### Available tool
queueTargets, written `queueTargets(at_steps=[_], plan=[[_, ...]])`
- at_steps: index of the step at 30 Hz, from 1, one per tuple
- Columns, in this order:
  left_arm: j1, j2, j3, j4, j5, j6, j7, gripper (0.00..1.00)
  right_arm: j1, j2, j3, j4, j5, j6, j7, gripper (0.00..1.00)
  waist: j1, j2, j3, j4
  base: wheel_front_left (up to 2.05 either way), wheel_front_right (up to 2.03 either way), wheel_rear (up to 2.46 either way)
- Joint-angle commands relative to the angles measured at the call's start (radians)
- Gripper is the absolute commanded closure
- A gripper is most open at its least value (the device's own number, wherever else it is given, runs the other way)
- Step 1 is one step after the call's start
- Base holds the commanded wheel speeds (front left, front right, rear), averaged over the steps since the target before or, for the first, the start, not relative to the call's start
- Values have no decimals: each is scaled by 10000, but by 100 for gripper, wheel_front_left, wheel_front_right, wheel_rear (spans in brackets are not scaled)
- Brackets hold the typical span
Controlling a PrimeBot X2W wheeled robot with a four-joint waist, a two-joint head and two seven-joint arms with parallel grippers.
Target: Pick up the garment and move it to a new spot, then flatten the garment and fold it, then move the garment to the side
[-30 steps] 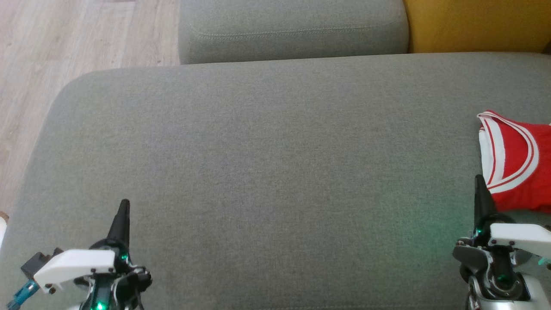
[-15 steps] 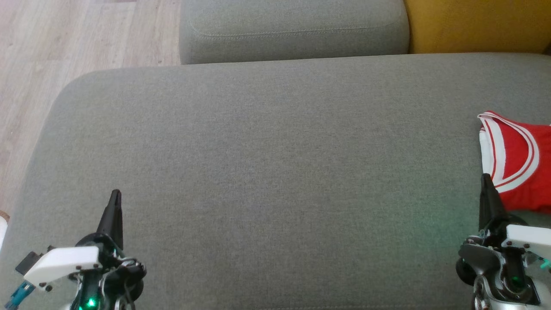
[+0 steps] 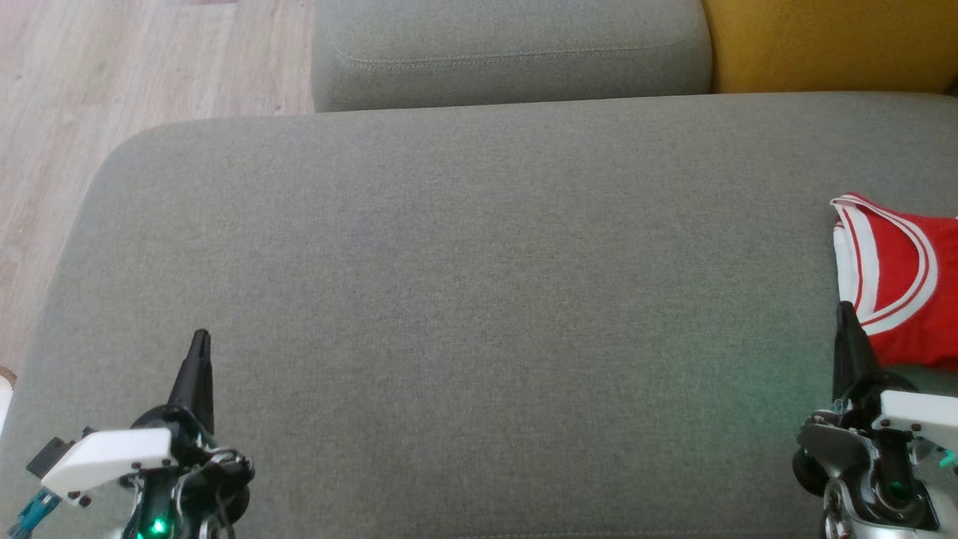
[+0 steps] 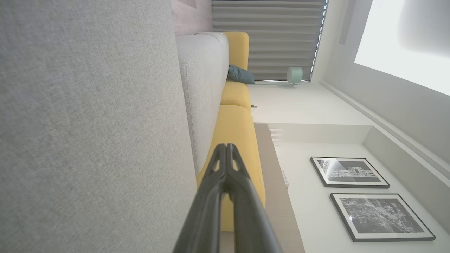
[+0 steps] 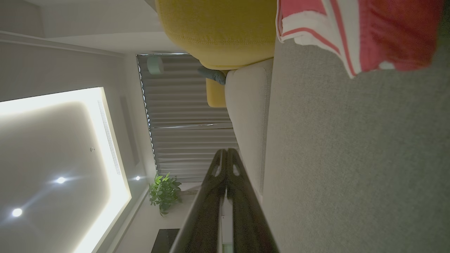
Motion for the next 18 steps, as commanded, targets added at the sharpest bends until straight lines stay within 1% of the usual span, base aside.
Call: queueTargets(at_steps=[1,18], plan=[[-567,131,356,-388,-46,-73,74,100,-213,-53,203,-406,70,67,71,100,0,0,0,0,0,0,0],[-566,131,355,-389,-46,-73,74,100,-213,-52,204,-406,71,67,71,100,0,0,0,0,0,0,0]])
